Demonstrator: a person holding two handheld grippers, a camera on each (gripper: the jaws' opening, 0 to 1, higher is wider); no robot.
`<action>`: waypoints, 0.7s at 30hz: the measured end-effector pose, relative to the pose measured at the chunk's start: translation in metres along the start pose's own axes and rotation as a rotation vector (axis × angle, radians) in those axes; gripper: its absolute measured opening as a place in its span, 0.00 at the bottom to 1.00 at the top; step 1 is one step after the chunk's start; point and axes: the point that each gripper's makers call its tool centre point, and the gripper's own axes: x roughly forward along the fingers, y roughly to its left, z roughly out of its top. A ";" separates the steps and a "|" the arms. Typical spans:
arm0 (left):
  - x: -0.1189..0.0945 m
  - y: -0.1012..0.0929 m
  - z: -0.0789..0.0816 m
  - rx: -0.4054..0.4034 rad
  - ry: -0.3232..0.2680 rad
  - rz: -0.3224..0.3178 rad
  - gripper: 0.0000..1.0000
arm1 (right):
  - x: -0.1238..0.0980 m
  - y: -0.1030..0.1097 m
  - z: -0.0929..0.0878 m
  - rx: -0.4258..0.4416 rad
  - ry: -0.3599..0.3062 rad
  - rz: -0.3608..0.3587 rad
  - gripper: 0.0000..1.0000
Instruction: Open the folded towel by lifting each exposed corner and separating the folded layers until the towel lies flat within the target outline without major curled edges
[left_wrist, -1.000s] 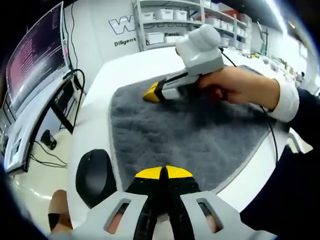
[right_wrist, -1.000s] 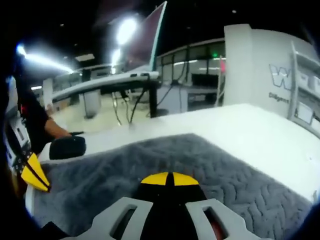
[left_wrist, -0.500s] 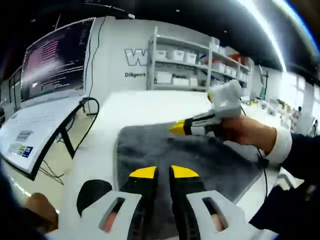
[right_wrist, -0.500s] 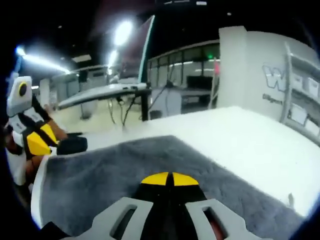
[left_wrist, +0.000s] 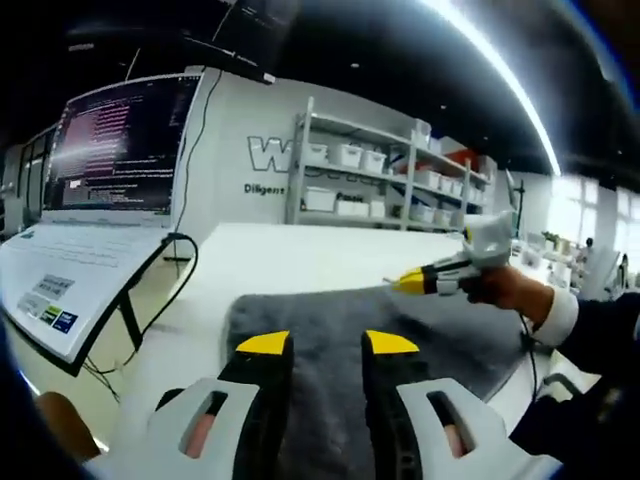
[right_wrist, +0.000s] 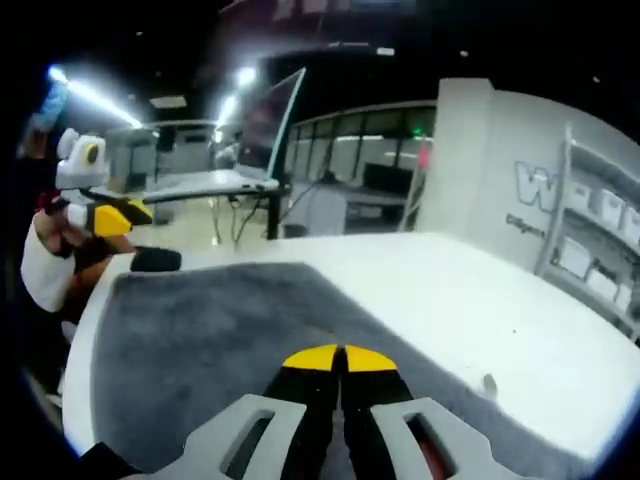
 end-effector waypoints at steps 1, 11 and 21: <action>0.000 -0.001 0.002 0.006 -0.005 -0.002 0.28 | -0.007 -0.003 -0.001 -0.010 -0.003 -0.007 0.00; -0.003 -0.021 0.016 -0.035 -0.066 -0.062 0.25 | -0.067 -0.024 -0.005 0.030 -0.048 -0.025 0.00; -0.007 -0.042 0.020 -0.013 -0.070 -0.134 0.22 | -0.132 -0.032 -0.011 0.225 -0.117 0.030 0.00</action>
